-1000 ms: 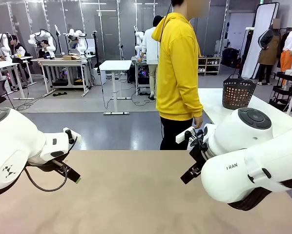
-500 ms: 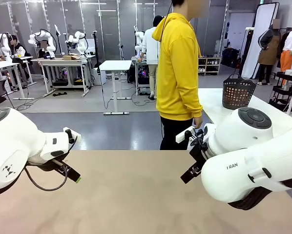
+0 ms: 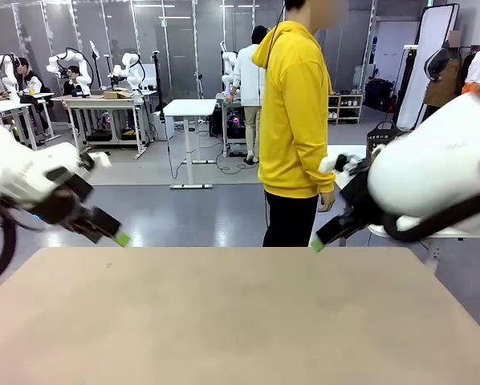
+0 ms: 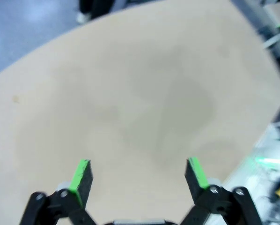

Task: Fold the towel.
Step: Grab the top end of the 100 cm Hotel Towel extended by the human.

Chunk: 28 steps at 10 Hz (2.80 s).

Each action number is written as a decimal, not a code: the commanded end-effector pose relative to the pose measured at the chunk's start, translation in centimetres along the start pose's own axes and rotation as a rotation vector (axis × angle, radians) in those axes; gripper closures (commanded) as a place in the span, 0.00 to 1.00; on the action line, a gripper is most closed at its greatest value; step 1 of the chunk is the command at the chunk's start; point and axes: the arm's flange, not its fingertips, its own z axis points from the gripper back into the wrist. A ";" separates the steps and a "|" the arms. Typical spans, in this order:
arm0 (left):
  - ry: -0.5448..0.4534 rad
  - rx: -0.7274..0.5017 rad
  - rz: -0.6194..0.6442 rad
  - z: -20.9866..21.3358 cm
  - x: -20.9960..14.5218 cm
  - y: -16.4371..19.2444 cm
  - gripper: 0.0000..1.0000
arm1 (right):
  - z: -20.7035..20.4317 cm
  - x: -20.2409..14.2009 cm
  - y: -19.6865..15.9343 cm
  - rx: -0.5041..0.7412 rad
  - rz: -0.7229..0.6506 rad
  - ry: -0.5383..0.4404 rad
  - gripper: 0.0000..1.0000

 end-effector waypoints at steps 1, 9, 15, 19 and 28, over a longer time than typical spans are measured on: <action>0.038 -0.137 0.113 4.3 -0.6 3.7 0.00 | 4.0 -0.7 -4.2 0.245 -0.097 -0.045 0.00; -0.370 -0.637 0.434 20.2 -19.1 19.5 0.00 | 16.9 -20.2 -15.5 0.705 -0.567 -0.370 0.00; -0.558 -0.507 0.620 25.0 -26.7 21.6 0.00 | 20.4 -28.2 -16.8 0.601 -0.702 -0.524 0.00; -0.543 -0.521 0.628 24.6 -27.4 22.5 0.00 | 20.9 -28.7 -17.5 0.614 -0.720 -0.506 0.00; -0.543 -0.521 0.628 24.6 -27.4 22.5 0.00 | 20.9 -28.7 -17.5 0.614 -0.720 -0.506 0.00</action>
